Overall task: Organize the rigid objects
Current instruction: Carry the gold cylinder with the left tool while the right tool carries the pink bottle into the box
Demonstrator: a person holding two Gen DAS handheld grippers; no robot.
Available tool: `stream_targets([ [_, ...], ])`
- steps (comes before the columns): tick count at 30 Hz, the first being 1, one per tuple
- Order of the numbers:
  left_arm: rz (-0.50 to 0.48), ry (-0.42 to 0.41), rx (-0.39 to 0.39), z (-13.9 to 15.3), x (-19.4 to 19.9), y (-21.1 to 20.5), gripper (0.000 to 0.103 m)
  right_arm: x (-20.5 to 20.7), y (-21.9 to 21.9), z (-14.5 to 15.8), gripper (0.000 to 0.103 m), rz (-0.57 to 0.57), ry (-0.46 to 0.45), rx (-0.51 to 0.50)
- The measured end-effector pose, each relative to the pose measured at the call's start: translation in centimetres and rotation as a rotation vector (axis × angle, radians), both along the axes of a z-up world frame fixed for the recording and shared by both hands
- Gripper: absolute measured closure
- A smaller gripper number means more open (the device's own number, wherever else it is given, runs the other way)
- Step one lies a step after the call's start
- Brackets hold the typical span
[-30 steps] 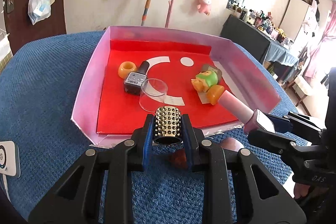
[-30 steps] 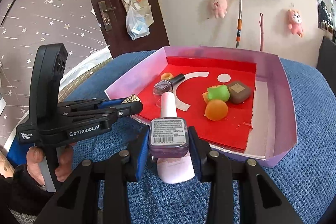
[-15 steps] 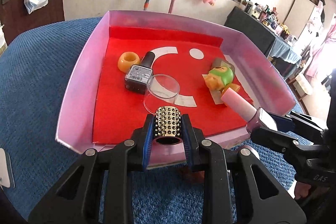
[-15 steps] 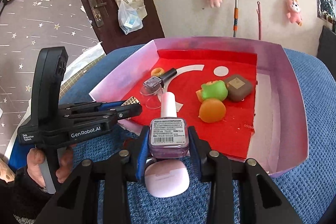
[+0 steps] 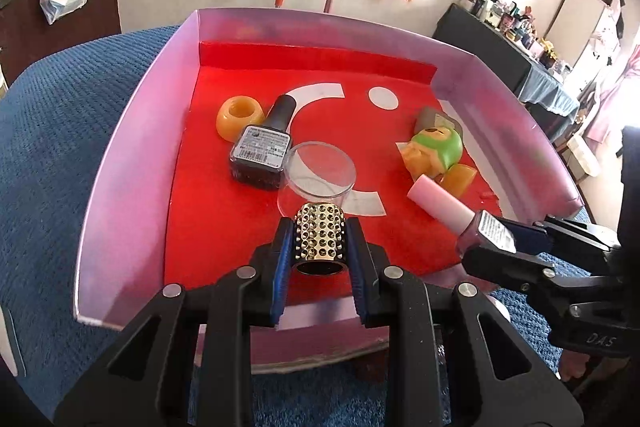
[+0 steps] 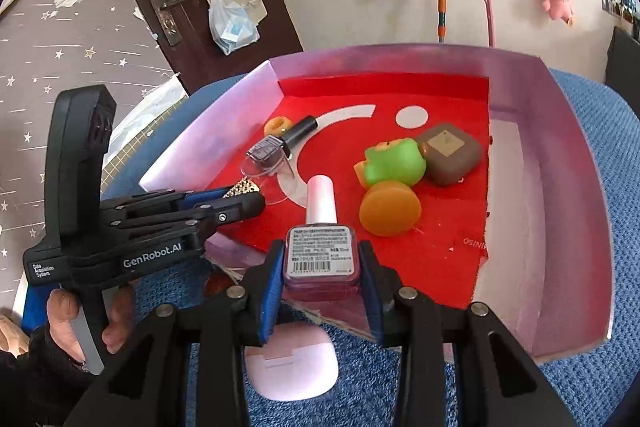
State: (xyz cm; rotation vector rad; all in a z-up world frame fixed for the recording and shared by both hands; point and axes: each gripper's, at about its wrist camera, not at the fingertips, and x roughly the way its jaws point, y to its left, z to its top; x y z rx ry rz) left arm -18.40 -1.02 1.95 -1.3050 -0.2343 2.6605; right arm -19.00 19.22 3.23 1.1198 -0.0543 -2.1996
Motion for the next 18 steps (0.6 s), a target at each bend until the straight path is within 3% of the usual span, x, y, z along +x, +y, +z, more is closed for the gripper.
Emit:
stream_targets([
  [13, 0.009, -0.004, -0.006, -0.4, -1.7, -0.1, 0.079, -1.8, 0.4, -1.3, 0.065, -0.047, -0.011, 0.036],
  [18, 0.019, 0.000, -0.019, -0.5, -2.3, 0.0, 0.079, -1.9, 0.2, -1.1, 0.065, -0.086, 0.052, 0.111],
])
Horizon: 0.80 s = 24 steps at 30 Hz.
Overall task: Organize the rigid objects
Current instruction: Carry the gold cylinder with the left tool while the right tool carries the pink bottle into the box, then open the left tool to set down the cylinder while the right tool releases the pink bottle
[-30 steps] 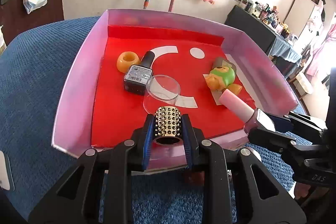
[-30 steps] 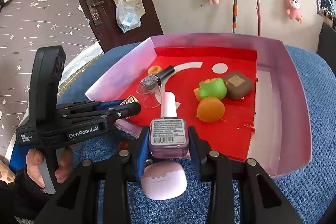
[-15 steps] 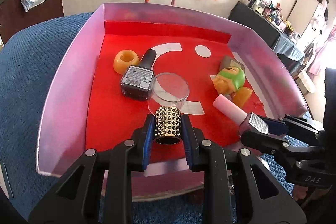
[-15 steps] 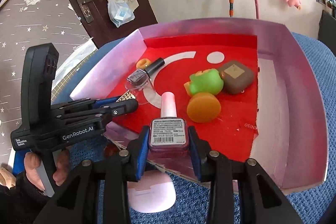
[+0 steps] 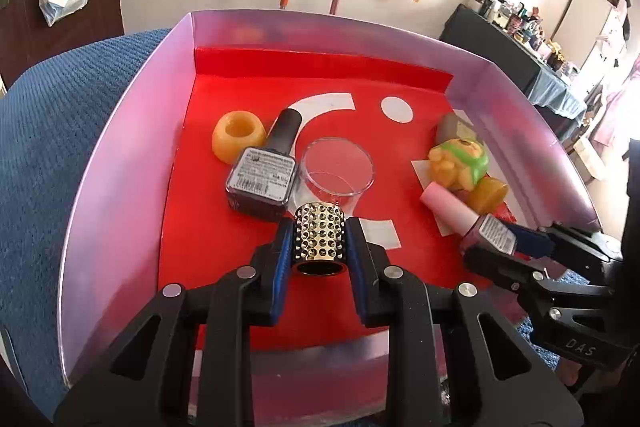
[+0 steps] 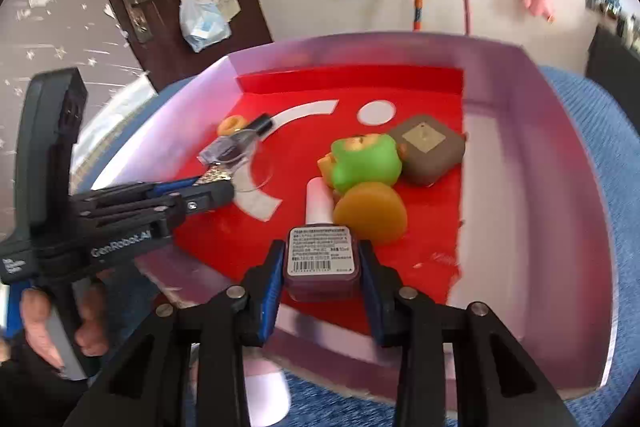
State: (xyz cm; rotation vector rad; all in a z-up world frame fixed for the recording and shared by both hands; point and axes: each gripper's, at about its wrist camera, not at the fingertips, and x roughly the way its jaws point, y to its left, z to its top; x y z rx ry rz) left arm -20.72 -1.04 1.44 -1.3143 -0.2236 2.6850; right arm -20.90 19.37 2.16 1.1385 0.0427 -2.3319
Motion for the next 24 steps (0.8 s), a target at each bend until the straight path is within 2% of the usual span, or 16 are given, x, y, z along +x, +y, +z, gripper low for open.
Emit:
stream_targets([
  [10, 0.003, 0.003, -0.006, 0.0, -0.1, 0.0, 0.079, -1.0, 0.2, -0.3, 0.065, -0.043, 0.033, 0.052],
  [24, 0.006, 0.005, -0.042, 0.1, 0.0, 0.2, 0.079, -1.3, 0.4, -0.3, 0.065, -0.049, 0.017, 0.027],
])
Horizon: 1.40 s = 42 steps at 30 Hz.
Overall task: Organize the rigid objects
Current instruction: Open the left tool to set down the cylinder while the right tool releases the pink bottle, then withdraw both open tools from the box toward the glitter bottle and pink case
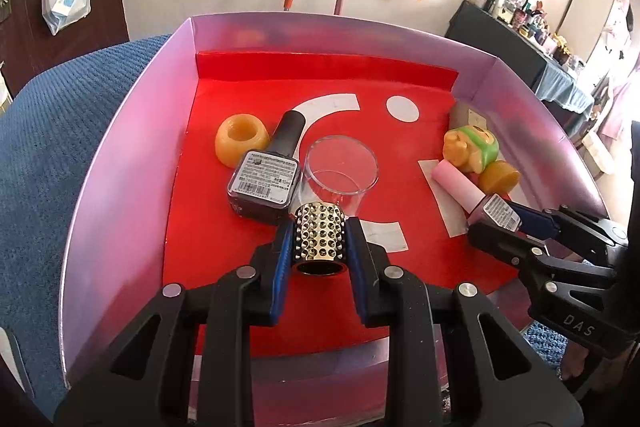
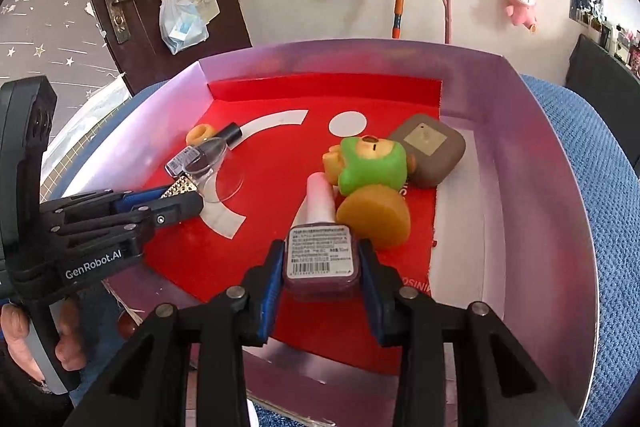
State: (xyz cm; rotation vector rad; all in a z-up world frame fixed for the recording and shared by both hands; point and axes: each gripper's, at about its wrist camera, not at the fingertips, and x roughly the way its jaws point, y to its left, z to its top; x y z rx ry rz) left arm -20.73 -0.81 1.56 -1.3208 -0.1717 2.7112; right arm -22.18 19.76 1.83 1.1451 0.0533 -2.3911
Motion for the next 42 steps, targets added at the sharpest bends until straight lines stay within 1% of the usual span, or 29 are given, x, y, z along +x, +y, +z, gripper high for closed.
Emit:
stream_targets([
  [14, 0.016, 0.001, -0.031, 0.5, 0.6, 0.1, 0.078, 0.8, 0.3, 0.4, 0.064, 0.010, 0.000, -0.026],
  [16, 0.013, 0.009, -0.028, 0.7, 0.8, 0.1, 0.078, 1.2, 0.4, 0.5, 0.063, 0.011, 0.005, -0.030],
  [20, 0.016, 0.007, -0.032, 0.9, 1.3, 0.2, 0.078, 1.9, 0.8, 1.3, 0.056, 0.005, 0.032, -0.044],
  [23, 0.021, 0.009, -0.030, 1.0, 1.6, 0.2, 0.077, 2.3, 1.3, 1.8, 0.056, 0.002, 0.043, -0.053],
  [25, 0.024, 0.011, -0.028, 1.1, 1.8, 0.2, 0.075, 2.6, 1.4, 2.1, 0.055, 0.001, 0.050, -0.056],
  [26, 0.025, 0.014, -0.029, 1.2, 2.0, 0.2, 0.065, 2.8, 1.5, 2.2, 0.053, 0.001, 0.053, -0.058],
  [27, 0.026, 0.017, -0.030, 1.2, 2.1, 0.2, 0.038, 3.0, 1.6, 2.3, 0.049, 0.002, 0.056, -0.061],
  [28, 0.022, 0.025, -0.022, 1.4, 2.4, 0.2, 0.030, 3.2, 1.7, 2.4, 0.048, 0.003, 0.058, -0.063],
  [30, 0.000, 0.039, 0.005, 1.8, 2.8, 0.5, 0.030, 3.7, 1.9, 2.7, 0.047, 0.003, 0.066, -0.066],
  [32, 0.005, 0.058, -0.045, 2.1, 3.3, 1.0, 0.030, 4.3, 2.2, 3.1, 0.046, 0.002, 0.077, -0.074],
  [34, 0.003, 0.064, -0.060, 2.3, 3.6, 1.2, 0.030, 4.8, 2.6, 3.6, 0.044, 0.000, 0.091, -0.083],
  [36, 0.002, 0.067, -0.045, 2.5, 3.9, 1.0, 0.030, 5.4, 2.8, 4.0, 0.036, -0.002, 0.109, -0.084],
  [37, 0.004, 0.071, -0.040, 2.7, 4.0, 1.0, 0.029, 5.8, 2.9, 4.3, 0.035, -0.001, 0.119, -0.083],
  [38, 0.007, 0.076, -0.038, 2.9, 4.2, 0.9, 0.026, 6.0, 3.0, 4.5, 0.034, 0.001, 0.126, -0.084],
  [39, 0.010, 0.082, -0.037, 3.1, 4.4, 0.8, 0.018, 6.3, 3.0, 4.6, 0.033, 0.004, 0.132, -0.085],
  [40, 0.016, 0.090, -0.036, 3.3, 4.6, 0.7, 0.014, 6.5, 3.0, 4.8, 0.032, 0.007, 0.137, -0.087],
  [41, 0.021, 0.098, -0.037, 3.5, 4.8, 0.6, 0.009, 6.6, 3.0, 4.9, 0.029, 0.009, 0.141, -0.087],
  [42, 0.026, 0.105, -0.038, 3.7, 5.1, 0.6, 0.008, 6.8, 3.0, 5.1, 0.024, 0.011, 0.148, -0.088],
])
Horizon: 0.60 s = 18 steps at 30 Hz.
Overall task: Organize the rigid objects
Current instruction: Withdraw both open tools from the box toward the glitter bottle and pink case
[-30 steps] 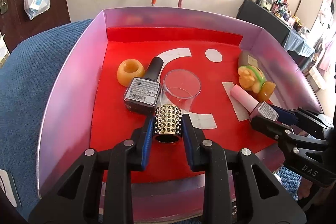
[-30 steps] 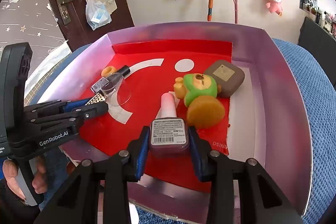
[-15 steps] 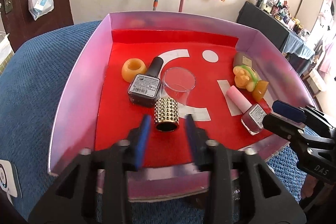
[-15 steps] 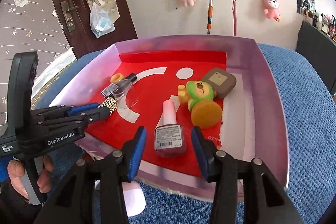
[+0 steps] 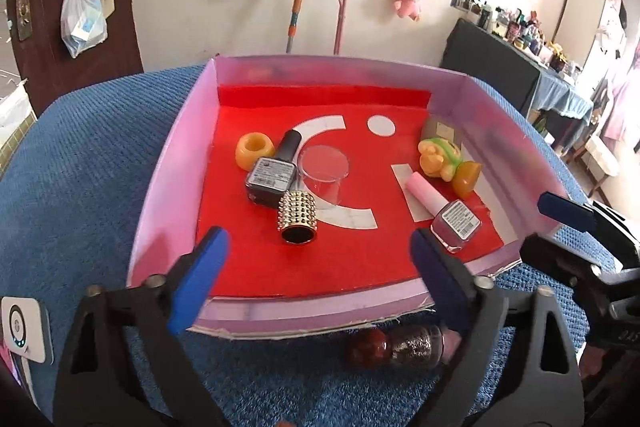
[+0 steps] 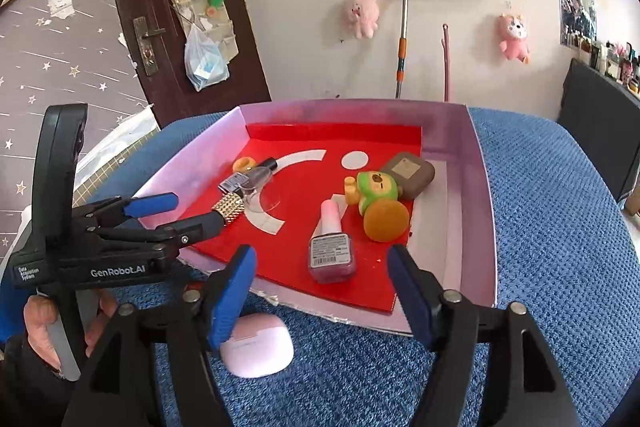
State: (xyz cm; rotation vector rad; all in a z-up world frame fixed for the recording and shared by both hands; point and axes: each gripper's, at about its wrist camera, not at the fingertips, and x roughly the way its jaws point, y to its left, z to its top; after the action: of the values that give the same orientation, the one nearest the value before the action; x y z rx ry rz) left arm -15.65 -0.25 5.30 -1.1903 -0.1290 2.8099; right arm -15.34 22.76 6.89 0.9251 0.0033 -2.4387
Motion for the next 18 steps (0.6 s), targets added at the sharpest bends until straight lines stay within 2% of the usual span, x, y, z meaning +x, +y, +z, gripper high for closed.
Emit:
stream_targets([
  [7, 0.012, 0.017, -0.006, 0.6, 1.1, -0.3, 0.007, 1.4, 0.0, 0.8, 0.010, 0.017, 0.037, -0.016],
  [11, 0.023, 0.032, -0.021, 0.9, 1.6, -0.2, 0.001, 2.1, 0.3, 1.2, 0.001, 0.021, 0.054, -0.028],
  [18, 0.053, 0.079, -0.029, 1.5, 3.0, -0.6, 0.000, 3.2, 0.4, 1.6, 0.000, 0.030, 0.069, -0.035],
])
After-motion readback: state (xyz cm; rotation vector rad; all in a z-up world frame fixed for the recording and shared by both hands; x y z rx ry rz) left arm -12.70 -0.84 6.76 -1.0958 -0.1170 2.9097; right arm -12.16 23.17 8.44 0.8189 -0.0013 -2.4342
